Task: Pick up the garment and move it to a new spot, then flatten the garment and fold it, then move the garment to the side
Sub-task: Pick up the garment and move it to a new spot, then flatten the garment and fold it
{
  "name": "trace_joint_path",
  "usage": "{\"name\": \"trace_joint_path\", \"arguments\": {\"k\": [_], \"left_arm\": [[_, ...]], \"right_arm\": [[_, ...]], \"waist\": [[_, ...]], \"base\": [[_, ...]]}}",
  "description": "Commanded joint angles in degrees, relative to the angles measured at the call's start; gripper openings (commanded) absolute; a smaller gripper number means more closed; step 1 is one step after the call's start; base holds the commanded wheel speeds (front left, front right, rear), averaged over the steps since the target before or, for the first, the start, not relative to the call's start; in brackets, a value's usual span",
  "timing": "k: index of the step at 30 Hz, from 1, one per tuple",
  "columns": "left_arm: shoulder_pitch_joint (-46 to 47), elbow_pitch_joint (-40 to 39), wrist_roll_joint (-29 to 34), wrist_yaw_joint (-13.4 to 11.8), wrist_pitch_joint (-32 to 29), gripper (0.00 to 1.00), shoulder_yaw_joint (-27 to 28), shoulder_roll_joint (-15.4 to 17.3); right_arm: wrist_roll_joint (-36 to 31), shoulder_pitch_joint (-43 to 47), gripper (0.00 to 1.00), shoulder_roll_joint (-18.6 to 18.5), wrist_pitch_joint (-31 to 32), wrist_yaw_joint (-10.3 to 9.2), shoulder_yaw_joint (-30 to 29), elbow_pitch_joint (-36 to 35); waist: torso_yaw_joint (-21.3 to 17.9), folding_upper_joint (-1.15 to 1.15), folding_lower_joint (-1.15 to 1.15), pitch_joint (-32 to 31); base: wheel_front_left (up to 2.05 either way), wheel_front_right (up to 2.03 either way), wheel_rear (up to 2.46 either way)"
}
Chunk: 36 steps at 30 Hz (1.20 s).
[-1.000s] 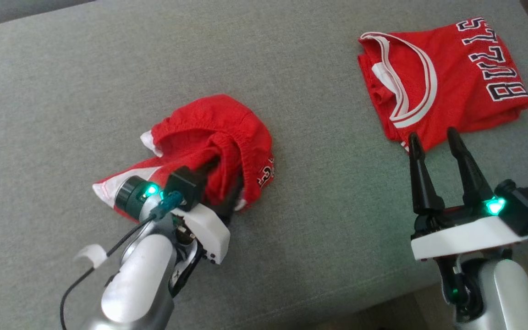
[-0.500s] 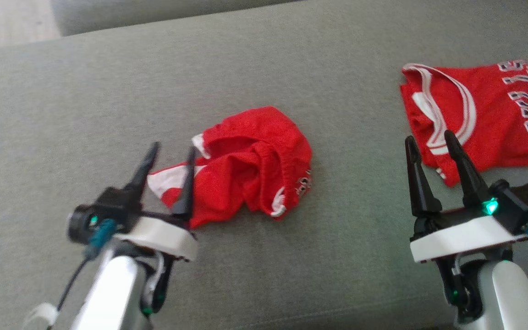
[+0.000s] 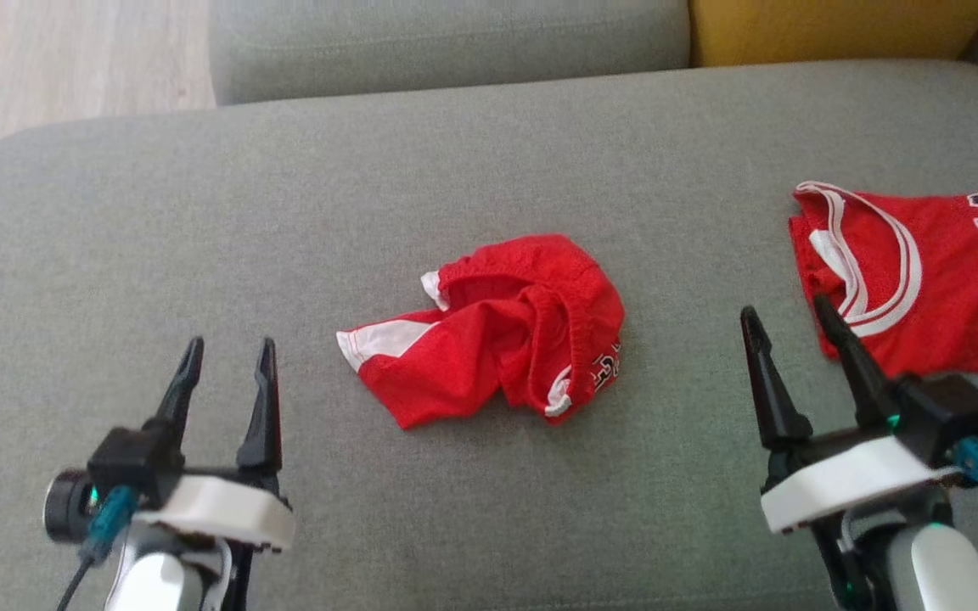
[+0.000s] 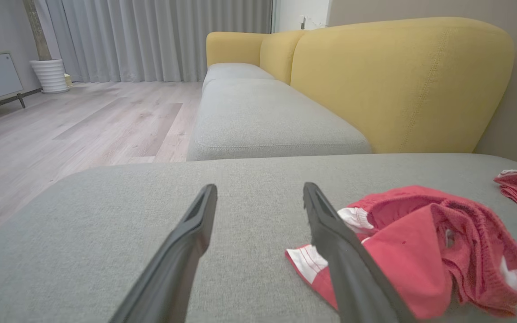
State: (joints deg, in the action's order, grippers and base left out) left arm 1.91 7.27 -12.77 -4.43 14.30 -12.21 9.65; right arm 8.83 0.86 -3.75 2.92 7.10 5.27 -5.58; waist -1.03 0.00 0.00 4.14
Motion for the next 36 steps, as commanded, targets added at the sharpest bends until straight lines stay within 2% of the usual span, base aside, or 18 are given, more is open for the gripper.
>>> {"name": "trace_joint_path", "arguments": {"k": [1,12,31,36], "left_arm": [[1.0,-2.5,-0.6,0.3,0.6,1.0,2.1,1.3],[-4.0,-4.2,-1.7,-0.1,0.1,1.0,2.4,2.2],[-4.6,-4.6,-2.5,-0.4,-0.3,1.0,1.5,2.6],[-4.2,-4.9,-2.4,-0.6,-0.2,1.0,1.3,2.6]], "right_arm": [[-0.4,-0.3,1.0,-0.7,0.4,0.39,1.3,-2.5],[-0.8,3.5,1.0,-0.7,1.5,0.39,0.9,-3.2],[-0.3,3.4,1.0,-0.7,2.3,0.39,0.3,-3.2],[-0.3,2.4,1.0,-1.9,3.1,0.39,3.7,-2.5]], "waist": [[0.0,0.0,0.0,-1.0],[-0.3,0.0,0.0,-4.0],[0.4,0.0,0.0,-4.1],[0.5,0.0,0.0,-3.4]], "base": [[0.0,0.0,0.0],[0.0,0.0,0.0],[0.0,0.0,0.0],[0.0,0.0,0.0]]}}
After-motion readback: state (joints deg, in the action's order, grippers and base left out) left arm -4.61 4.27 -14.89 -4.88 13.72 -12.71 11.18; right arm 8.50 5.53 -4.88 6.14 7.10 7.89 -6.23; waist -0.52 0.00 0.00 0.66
